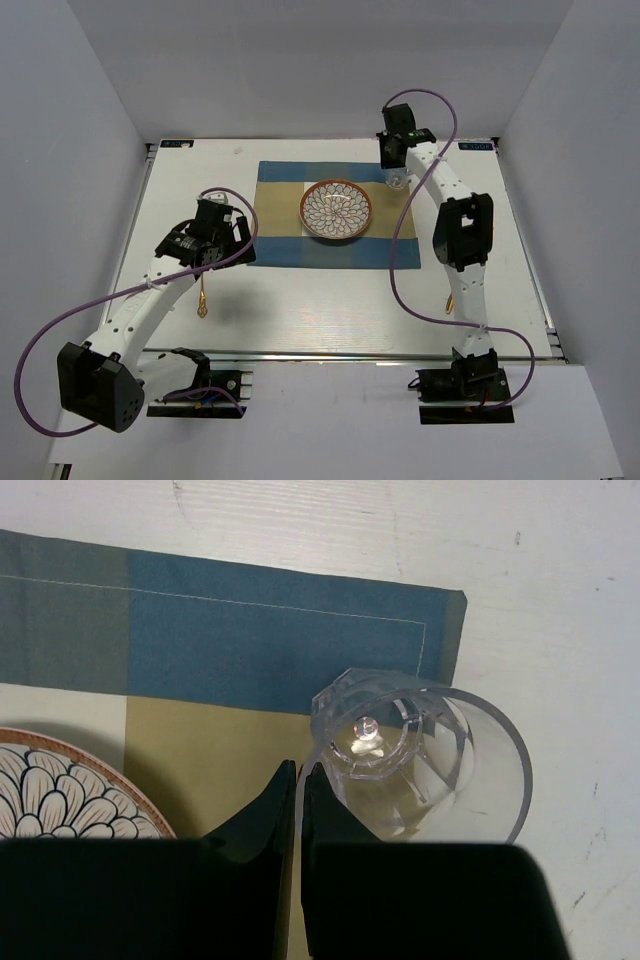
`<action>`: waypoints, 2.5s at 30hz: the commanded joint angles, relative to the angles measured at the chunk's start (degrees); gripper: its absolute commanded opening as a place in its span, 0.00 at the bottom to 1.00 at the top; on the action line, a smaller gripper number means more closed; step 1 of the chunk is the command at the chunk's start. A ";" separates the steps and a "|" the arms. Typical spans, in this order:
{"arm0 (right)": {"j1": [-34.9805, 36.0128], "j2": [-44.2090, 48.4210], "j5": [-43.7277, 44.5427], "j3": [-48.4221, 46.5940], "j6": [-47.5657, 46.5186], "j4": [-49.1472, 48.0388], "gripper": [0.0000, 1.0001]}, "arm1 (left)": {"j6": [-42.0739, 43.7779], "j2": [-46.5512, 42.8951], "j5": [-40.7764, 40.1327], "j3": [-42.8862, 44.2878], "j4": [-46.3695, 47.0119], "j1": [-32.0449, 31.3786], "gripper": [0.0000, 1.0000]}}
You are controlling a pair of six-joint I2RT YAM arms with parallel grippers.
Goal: Set the dinner table for one person
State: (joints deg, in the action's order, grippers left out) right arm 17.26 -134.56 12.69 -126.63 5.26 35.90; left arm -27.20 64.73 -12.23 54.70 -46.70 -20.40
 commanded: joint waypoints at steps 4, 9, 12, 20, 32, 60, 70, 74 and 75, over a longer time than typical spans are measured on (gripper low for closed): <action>0.32 -3.25 -0.20 -6.62 -2.88 -4.26 0.00 | -0.05 0.05 0.01 0.50 0.91 0.28 0.98; 0.23 -2.91 -2.84 -6.00 -1.57 -4.61 0.89 | -0.05 0.22 -0.25 0.59 0.64 0.28 0.98; -0.20 1.55 -5.39 -5.21 1.76 -5.40 0.89 | 0.04 0.40 -0.34 0.67 0.64 0.28 0.98; -3.10 29.50 1.27 18.23 11.25 3.27 0.89 | -2.68 -3.82 -6.57 0.85 -0.94 0.80 0.98; -11.27 60.64 3.49 82.65 31.13 -9.62 0.89 | -2.77 -6.11 -6.93 0.76 -1.20 0.80 0.98; -15.32 51.60 -6.89 93.59 28.41 -10.69 0.61 | -2.07 -5.84 -6.75 0.76 -1.12 0.80 0.98; -15.15 49.14 -6.36 92.70 29.37 -8.74 0.38 | -1.80 -6.81 -6.76 1.03 -1.20 1.33 0.98; -14.97 46.33 -7.33 92.18 28.67 -8.66 0.00 | -1.72 -6.81 -6.67 1.03 -1.12 1.33 0.98; -15.14 45.89 -7.15 91.57 28.76 -8.39 0.00 | -1.72 -6.98 -6.58 1.03 -1.12 1.33 0.98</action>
State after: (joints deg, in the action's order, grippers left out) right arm 1.61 -81.60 11.77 -39.62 32.75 25.36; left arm -29.36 59.40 -18.28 54.70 -47.88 -19.44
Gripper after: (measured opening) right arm 0.043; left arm 0.982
